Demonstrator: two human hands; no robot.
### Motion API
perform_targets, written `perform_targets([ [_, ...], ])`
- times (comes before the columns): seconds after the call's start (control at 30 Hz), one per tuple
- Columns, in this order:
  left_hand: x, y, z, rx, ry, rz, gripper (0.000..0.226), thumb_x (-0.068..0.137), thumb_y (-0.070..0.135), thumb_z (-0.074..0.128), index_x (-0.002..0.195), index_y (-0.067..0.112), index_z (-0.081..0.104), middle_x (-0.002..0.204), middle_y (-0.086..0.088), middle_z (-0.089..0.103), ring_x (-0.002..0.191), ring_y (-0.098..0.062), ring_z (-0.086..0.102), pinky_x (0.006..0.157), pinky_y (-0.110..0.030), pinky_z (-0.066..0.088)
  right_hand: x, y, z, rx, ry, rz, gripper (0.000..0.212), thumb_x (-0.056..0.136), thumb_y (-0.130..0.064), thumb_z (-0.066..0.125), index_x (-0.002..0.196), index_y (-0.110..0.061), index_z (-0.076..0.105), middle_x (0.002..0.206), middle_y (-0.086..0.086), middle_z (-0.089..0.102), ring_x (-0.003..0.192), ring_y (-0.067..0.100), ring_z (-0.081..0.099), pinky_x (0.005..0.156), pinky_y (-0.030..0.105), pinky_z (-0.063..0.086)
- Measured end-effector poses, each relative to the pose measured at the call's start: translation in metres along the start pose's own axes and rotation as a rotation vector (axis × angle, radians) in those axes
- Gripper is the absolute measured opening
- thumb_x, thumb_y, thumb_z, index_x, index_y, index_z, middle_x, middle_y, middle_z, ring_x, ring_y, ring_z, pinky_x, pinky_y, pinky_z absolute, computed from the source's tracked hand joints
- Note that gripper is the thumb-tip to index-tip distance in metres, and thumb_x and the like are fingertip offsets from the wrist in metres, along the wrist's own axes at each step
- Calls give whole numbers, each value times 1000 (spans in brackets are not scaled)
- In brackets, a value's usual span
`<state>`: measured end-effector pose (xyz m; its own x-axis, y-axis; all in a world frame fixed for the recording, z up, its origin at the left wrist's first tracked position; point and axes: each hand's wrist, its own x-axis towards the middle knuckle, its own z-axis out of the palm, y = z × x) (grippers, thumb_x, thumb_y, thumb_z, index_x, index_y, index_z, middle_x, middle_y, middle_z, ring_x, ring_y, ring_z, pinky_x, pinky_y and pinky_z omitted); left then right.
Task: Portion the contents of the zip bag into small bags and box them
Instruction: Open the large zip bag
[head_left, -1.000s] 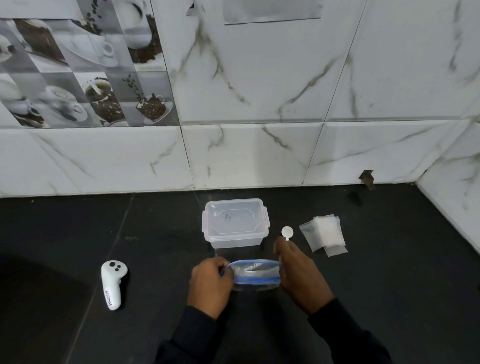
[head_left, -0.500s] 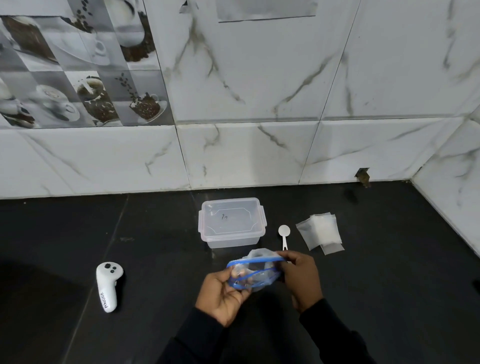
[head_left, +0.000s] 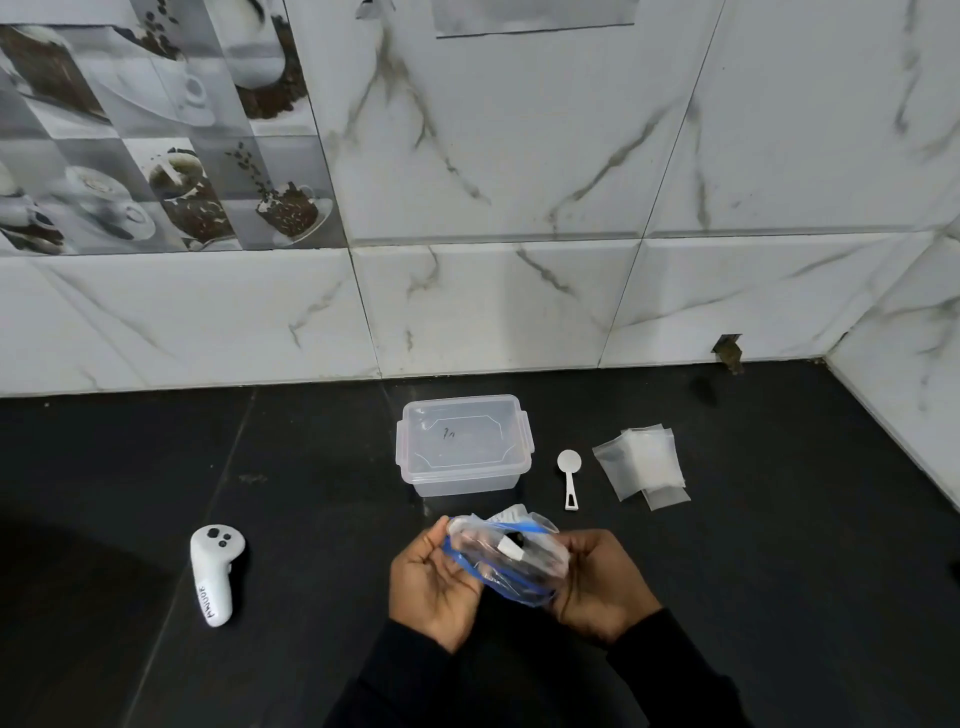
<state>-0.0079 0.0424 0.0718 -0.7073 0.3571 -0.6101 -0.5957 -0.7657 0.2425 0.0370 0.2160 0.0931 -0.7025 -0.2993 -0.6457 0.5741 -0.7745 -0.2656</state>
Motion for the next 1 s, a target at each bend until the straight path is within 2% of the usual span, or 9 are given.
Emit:
perform_targets([
  [0.07,0,4,-1,4,-48,10,41,84,15,54,114,-13,59,110,-28,65,99,-38,66,92,-47,56,1,-1,0,68,-22,-63,44,69,14,51,112,5,59,149,32,38,138,41,36,122,51,20],
  [0.13,0,6,-2,76,-122,13,34,84,11,50,103,-14,63,101,-32,67,94,-41,69,85,-47,58,5,-1,-2,126,-34,-135,31,72,13,46,98,4,62,127,33,58,124,45,55,112,51,39],
  [0.23,-1,5,-5,271,-258,-26,42,83,2,57,118,-18,53,123,-43,56,113,-49,57,93,-54,51,6,-8,-8,138,23,-229,29,79,5,48,107,2,58,109,33,65,93,45,68,83,47,59],
  [0.37,1,0,-6,603,-242,33,49,76,-8,68,122,-12,56,121,-40,59,114,-56,57,102,-70,39,9,-9,-12,6,-44,-247,79,53,9,78,128,-1,55,116,31,58,86,38,66,77,42,58],
  [0.43,3,-1,-6,716,-89,142,34,75,-12,70,109,-9,65,106,-37,67,94,-49,67,89,-63,51,9,-5,-13,-146,-90,-213,79,56,12,74,131,0,54,116,30,61,82,35,68,65,37,59],
  [0.57,12,-1,-13,791,81,323,8,77,-10,65,86,-9,65,78,-27,66,66,-29,63,63,-34,53,15,-5,-14,-394,-1,-138,58,70,11,72,126,1,61,128,32,59,106,42,53,98,44,46],
  [0.73,14,3,-17,1043,46,368,22,74,11,73,74,8,51,69,-13,52,65,-20,50,57,-32,44,20,-11,-16,-218,181,-111,30,87,-2,59,117,-4,65,101,23,69,75,34,71,61,42,61],
  [0.9,3,6,-17,1554,-60,508,35,72,6,70,89,23,45,72,4,47,58,-2,42,57,-18,40,35,-8,-21,-9,371,-87,23,103,-3,35,107,-8,57,78,22,66,64,33,65,47,35,57],
  [1.0,-6,7,-11,1945,-265,739,36,77,6,58,95,32,40,103,10,45,77,-7,53,67,-24,45,39,-5,-23,-100,385,-109,23,101,-6,42,87,-8,59,73,18,59,63,29,59,54,35,56],
])
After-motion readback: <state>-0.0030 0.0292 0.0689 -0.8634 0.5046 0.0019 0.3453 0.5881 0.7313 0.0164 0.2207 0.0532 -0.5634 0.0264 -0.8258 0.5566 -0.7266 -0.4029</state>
